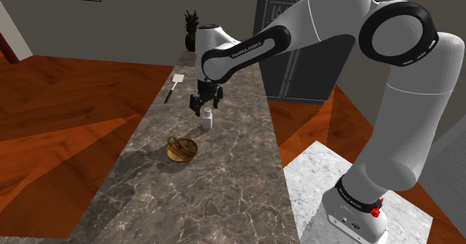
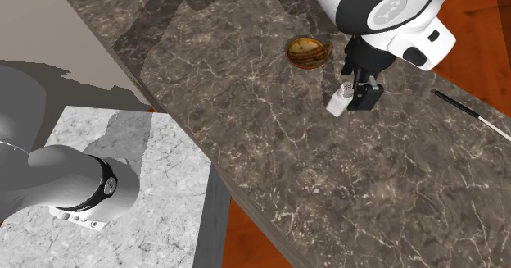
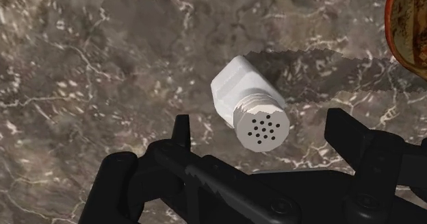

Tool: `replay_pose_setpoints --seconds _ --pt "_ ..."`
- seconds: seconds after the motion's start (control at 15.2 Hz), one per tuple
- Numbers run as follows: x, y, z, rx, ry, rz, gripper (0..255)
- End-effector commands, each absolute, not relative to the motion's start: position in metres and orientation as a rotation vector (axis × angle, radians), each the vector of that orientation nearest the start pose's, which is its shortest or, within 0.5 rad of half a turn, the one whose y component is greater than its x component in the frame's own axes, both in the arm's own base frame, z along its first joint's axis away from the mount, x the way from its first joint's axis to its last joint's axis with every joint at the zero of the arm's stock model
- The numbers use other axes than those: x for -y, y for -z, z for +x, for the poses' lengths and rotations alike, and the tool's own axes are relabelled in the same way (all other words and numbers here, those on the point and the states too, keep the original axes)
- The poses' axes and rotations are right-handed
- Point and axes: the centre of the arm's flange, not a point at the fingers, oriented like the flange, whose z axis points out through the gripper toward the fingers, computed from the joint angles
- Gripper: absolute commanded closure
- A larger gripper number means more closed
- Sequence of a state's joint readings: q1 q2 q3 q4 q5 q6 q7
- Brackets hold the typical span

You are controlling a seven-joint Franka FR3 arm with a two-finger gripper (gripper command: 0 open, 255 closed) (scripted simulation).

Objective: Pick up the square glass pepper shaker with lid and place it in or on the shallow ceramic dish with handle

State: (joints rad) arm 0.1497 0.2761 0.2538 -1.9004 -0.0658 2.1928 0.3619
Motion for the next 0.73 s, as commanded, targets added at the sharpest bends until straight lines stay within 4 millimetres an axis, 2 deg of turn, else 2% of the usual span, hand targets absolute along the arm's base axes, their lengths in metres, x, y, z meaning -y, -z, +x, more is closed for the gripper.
replay_pose_setpoints --seconds 0.0,0.26,0.33,0.66 --pt "-0.2333 -0.3628 0.5720 0.108 0.030 -3.116 0" --pt "-0.2333 -0.3629 0.5720 0.108 0.030 -3.116 0" --pt "-0.2333 -0.3629 0.5720 0.108 0.030 -3.116 255" --pt "-0.2332 -0.3629 0.5720 0.108 0.030 -3.116 255"
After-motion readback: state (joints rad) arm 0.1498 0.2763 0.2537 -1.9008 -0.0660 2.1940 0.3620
